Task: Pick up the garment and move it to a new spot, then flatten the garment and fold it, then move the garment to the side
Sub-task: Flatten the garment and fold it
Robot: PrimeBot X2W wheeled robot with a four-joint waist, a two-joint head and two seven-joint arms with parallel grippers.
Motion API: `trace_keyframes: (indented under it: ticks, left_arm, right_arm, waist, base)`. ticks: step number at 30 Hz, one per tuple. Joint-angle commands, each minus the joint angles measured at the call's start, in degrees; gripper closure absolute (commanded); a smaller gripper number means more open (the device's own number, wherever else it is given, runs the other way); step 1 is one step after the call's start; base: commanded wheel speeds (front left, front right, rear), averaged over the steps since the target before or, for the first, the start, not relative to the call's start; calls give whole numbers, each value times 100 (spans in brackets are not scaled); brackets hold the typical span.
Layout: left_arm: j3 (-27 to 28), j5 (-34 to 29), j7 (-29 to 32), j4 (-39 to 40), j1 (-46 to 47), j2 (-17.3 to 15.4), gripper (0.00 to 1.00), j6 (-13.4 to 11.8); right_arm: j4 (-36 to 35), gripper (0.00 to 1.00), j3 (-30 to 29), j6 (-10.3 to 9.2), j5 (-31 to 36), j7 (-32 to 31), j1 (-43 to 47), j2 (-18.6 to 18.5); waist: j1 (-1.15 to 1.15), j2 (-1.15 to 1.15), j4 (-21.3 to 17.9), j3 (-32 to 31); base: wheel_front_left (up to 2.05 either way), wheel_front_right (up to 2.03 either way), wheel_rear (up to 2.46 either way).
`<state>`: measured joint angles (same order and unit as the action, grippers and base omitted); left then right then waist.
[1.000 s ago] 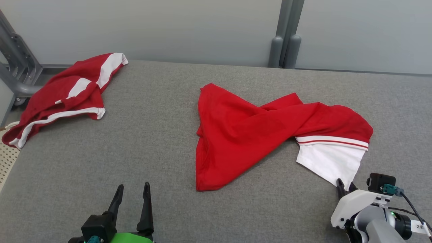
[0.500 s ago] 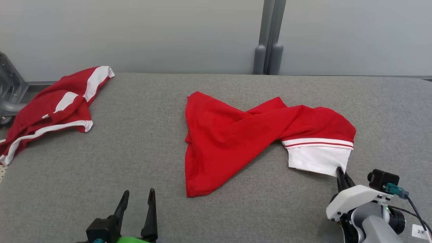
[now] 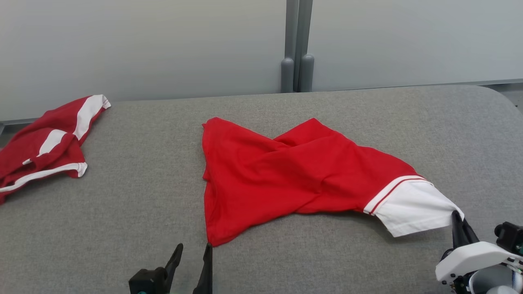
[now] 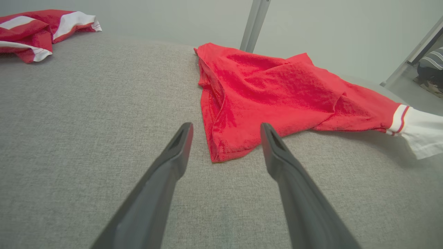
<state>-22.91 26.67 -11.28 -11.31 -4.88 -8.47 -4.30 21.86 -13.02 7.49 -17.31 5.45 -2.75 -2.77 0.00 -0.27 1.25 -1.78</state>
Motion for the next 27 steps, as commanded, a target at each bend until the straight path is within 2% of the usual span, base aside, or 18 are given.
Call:
trace_keyframes:
  ticks: [1,8,15,20,27]
  left_arm:
    - [-32,71,38,-73,83,13,0,69]
    - [-122,326,156,-546,280,176,0,283]
    - [-161,807,438,-1228,581,380,0,525]
    - [-179,970,539,-1702,833,452,0,560]
    - [-126,1298,618,-2449,1333,519,0,481]
  right_arm:
    - [-203,100,-92,0,47,-98,103,-21]
    - [-816,100,-389,-1,255,-475,327,-22]
    - [-944,100,-416,-1,307,-562,391,-23]
    - [-963,100,-369,-1,316,-569,345,-22]
    - [-976,100,-223,0,340,-538,230,-22]
  waist:
    - [0,27,-51,26]
    - [0,27,-112,81]
    - [0,27,-147,132]
    - [0,27,-193,170]
    - [0,27,-304,256]
  base:
    - [0,0,0]
    - [0,0,0]
    - [0,0,0]
    - [0,0,0]
    - [0,0,0]
